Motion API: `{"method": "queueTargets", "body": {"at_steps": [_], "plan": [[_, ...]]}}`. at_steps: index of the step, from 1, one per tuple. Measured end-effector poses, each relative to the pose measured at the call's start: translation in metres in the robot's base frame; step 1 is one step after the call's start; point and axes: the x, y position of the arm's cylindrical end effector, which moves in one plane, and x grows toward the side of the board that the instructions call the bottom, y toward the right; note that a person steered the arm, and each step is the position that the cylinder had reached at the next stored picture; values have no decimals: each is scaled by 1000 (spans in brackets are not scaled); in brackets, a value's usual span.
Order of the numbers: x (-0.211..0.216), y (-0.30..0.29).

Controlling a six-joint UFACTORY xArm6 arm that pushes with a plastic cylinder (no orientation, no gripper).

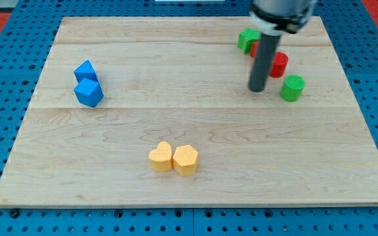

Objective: Push the green star into the green circle

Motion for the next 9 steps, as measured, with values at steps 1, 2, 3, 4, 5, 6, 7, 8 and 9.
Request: {"method": "queueTargets", "body": {"at_steps": [1, 2, 3, 4, 5, 6, 7, 8, 9], "plan": [[0, -52], [-13, -103], [-39, -131], [-71, -131], [-97, -131], [-113, -129], [-119, -123], [-138, -115], [-155, -101]]}}
